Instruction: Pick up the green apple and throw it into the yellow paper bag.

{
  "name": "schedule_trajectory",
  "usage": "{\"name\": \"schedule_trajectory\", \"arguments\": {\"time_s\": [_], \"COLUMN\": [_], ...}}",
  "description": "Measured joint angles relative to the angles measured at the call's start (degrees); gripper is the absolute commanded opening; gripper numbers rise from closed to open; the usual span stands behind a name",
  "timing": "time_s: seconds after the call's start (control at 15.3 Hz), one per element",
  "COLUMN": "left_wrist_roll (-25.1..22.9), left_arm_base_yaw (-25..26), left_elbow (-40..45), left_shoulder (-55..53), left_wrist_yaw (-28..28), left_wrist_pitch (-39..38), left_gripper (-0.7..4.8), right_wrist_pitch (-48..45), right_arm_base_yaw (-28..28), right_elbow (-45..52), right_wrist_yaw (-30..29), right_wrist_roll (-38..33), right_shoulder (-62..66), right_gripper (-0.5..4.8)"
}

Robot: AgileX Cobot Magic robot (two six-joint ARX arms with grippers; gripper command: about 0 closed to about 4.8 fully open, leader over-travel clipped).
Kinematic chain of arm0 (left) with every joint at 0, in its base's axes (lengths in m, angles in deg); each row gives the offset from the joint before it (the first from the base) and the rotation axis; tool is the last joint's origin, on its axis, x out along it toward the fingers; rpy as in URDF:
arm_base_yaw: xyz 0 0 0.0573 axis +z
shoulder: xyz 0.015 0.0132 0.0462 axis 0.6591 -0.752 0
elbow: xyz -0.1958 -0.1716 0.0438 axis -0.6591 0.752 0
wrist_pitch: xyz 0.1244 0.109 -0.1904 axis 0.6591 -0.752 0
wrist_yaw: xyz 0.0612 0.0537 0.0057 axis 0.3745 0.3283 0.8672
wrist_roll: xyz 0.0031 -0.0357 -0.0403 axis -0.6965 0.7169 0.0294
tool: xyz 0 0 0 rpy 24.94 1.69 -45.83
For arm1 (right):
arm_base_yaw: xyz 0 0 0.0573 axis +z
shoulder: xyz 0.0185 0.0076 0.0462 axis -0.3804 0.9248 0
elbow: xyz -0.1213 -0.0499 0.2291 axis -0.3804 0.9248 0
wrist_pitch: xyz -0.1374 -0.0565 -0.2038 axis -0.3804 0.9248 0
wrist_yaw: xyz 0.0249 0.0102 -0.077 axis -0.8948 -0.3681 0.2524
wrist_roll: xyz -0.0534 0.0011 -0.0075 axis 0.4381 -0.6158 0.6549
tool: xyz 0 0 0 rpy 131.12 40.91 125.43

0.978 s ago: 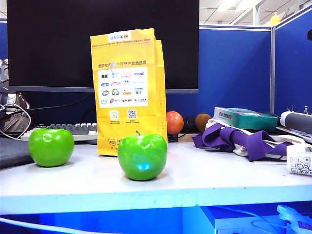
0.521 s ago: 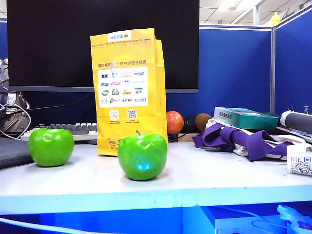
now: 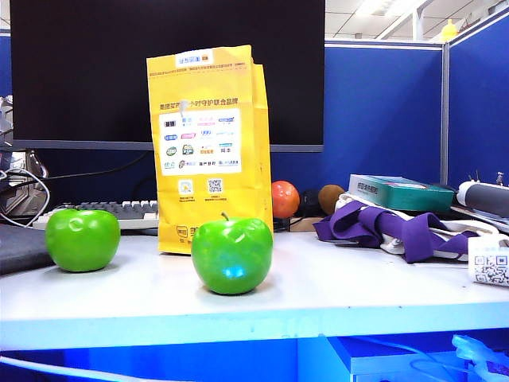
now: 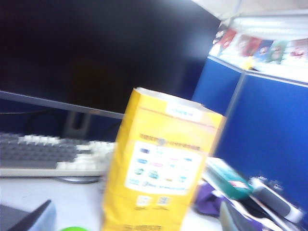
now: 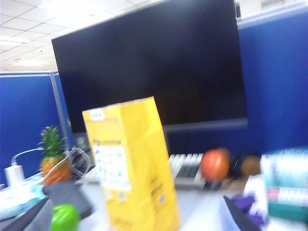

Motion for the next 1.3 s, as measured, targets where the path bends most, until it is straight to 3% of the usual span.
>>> {"name": "schedule_trajectory", "arguments": {"time_s": [0.2,0.33,0.46,0.65,0.78,1.11,1.3], "left_wrist_roll": [-3.54,-10.01,-15.96,-25.24,-28.81,-29.81,-29.79], "left_arm_base_yaw": [0.02,0.02,-0.07,-0.24,-0.46,-0.72,-0.74], "left_elbow": [-8.09,-17.88,-27.76,-39.52,-41.99,-42.38,-42.38], "left_shoulder": [-15.02,-29.66,-40.44,-48.11,-49.29,-49.51,-49.59], "left_wrist_yaw": [-0.79,-3.67,-6.97,-6.78,-6.32,-2.36,-2.27], "left_wrist_pitch": [-4.07,-3.82,-7.43,-23.58,-31.74,-41.88,-43.19], "left_gripper": [4.79,4.79,4.79,4.79,4.79,4.79,4.79], "right_wrist_pitch": [5.70,4.57,2.54,8.33,12.07,26.77,28.87], "right_arm_base_yaw": [0.00,0.00,0.04,0.90,3.19,10.21,11.56], "right_elbow": [-6.27,-11.65,-20.85,-35.34,-41.64,-55.74,-58.23], "right_wrist_yaw": [0.00,-1.09,-7.78,-19.54,-22.47,-17.20,-14.56], "right_wrist_roll": [0.98,1.01,1.01,1.01,2.23,15.56,18.88], "right_shoulder": [6.54,22.73,38.99,61.09,69.96,85.33,89.68], "right_gripper": [4.79,4.79,4.79,4.79,4.79,4.79,4.79]}}
